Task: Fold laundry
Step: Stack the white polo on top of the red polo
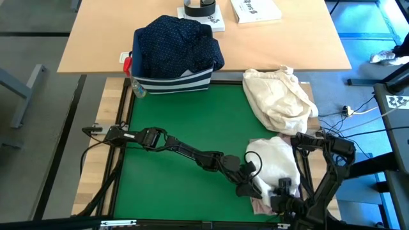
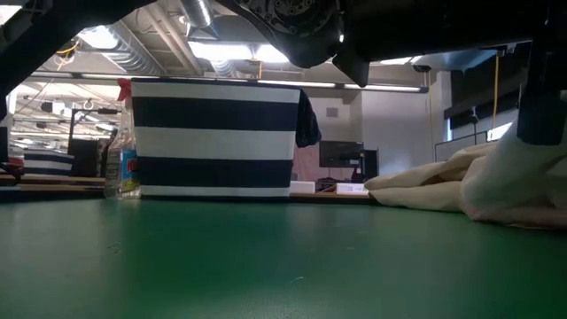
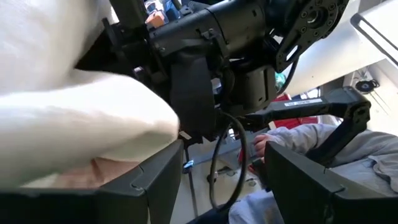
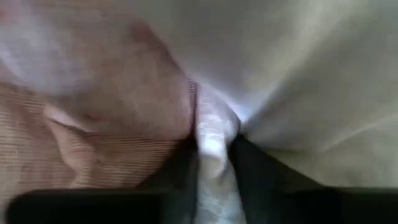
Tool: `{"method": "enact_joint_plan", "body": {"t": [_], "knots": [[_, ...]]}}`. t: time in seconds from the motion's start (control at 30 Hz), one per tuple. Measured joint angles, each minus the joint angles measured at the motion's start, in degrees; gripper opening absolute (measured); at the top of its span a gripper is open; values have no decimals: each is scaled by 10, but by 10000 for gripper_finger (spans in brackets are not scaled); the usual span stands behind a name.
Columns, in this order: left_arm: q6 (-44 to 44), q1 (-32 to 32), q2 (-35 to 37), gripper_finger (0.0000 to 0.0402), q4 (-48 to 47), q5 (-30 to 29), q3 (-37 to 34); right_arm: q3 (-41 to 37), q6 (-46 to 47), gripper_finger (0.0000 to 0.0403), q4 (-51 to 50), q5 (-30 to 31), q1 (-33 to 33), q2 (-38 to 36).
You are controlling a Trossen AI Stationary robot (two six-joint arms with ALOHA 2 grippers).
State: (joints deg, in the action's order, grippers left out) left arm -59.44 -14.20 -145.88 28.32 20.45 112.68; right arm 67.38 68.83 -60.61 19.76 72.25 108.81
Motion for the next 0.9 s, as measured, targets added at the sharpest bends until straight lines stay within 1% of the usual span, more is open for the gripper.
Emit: {"method": "enact_joint_plan", "body": {"t": [0.1,0.13,0.17,0.3,0.37,0.47,0.6,0.7,0.8,0.9], "knots": [[0,0,0,219,0,0,0,9,1,22,-18,-10,0,-1],[0,0,0,219,0,0,0,13,1,13,-23,-12,0,-4],[0,0,0,219,0,0,0,19,1,11,-30,-13,0,-7],[0,1,0,219,0,0,0,48,3,25,-64,-19,0,-37],[0,0,0,219,0,0,0,61,3,20,-74,-23,1,-59],[0,1,0,219,0,0,0,69,-3,7,-72,-46,1,-100],[0,1,0,219,0,0,0,74,-4,12,-69,-80,1,-155],[0,1,0,219,0,0,0,74,1,12,-79,-85,1,-187],[0,1,0,219,0,0,0,74,13,11,-82,-70,1,-194],[0,1,0,219,0,0,0,63,14,14,-60,-65,1,-189]]}}
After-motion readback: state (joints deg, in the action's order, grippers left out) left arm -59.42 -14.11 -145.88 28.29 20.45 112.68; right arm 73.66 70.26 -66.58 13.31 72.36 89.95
